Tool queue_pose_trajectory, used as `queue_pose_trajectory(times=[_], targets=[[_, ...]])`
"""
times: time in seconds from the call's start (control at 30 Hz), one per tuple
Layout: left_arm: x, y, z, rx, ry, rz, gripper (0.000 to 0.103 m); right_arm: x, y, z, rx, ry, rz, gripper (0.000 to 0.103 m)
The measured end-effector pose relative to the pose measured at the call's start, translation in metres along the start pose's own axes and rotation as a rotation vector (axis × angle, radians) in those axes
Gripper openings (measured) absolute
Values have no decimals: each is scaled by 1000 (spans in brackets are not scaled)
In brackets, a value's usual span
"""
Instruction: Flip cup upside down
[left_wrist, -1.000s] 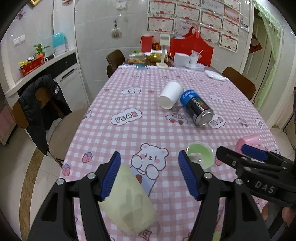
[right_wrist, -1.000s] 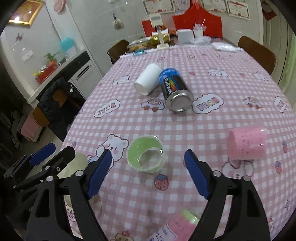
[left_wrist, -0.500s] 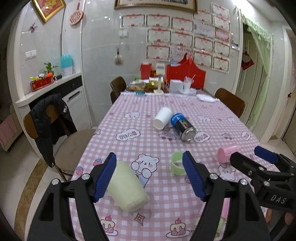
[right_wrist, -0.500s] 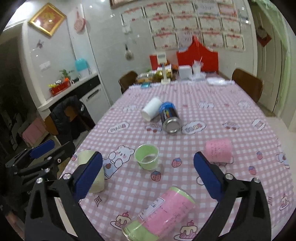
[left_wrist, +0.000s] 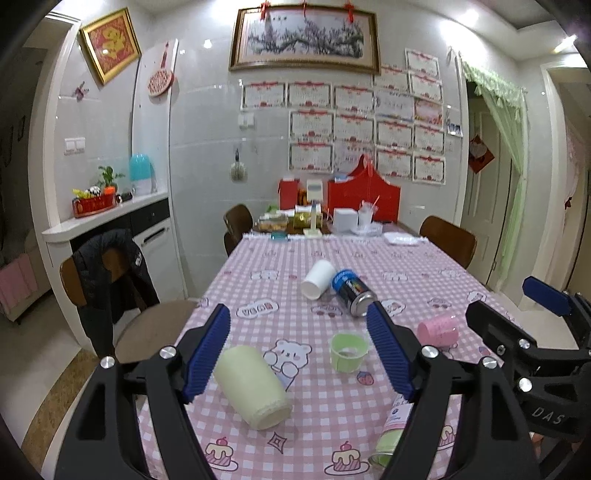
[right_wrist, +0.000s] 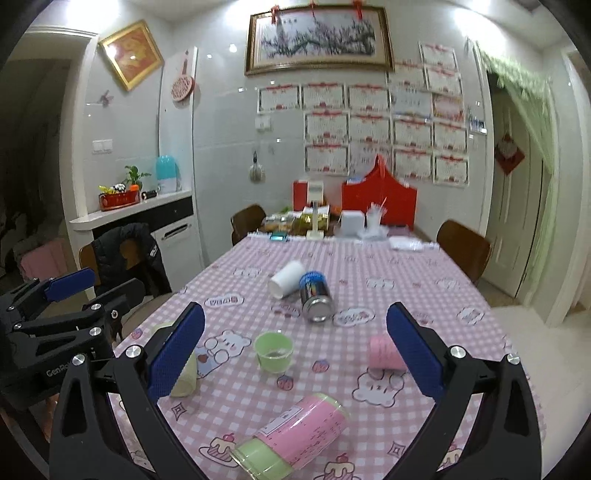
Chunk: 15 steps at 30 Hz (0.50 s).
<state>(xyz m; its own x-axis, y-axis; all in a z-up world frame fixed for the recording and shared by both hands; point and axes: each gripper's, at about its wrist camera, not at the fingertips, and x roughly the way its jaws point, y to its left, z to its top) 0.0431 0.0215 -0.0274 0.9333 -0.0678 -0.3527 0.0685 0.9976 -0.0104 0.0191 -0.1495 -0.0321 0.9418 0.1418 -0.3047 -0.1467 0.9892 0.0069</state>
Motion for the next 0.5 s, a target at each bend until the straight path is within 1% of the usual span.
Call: queue_pose_trajectory(times=[0.27,0.4,0.5], targets=[[-22,-9,0,22,-111,9,75,-16,2,-3,-22,-94,-24,95],[-29,-10,0,20,-154,10,75,-18,1,-5,-21,-114,-25,95],[-29,-12,0,23,-169,20,75,-17,1,-7,-23,-122,-28,95]])
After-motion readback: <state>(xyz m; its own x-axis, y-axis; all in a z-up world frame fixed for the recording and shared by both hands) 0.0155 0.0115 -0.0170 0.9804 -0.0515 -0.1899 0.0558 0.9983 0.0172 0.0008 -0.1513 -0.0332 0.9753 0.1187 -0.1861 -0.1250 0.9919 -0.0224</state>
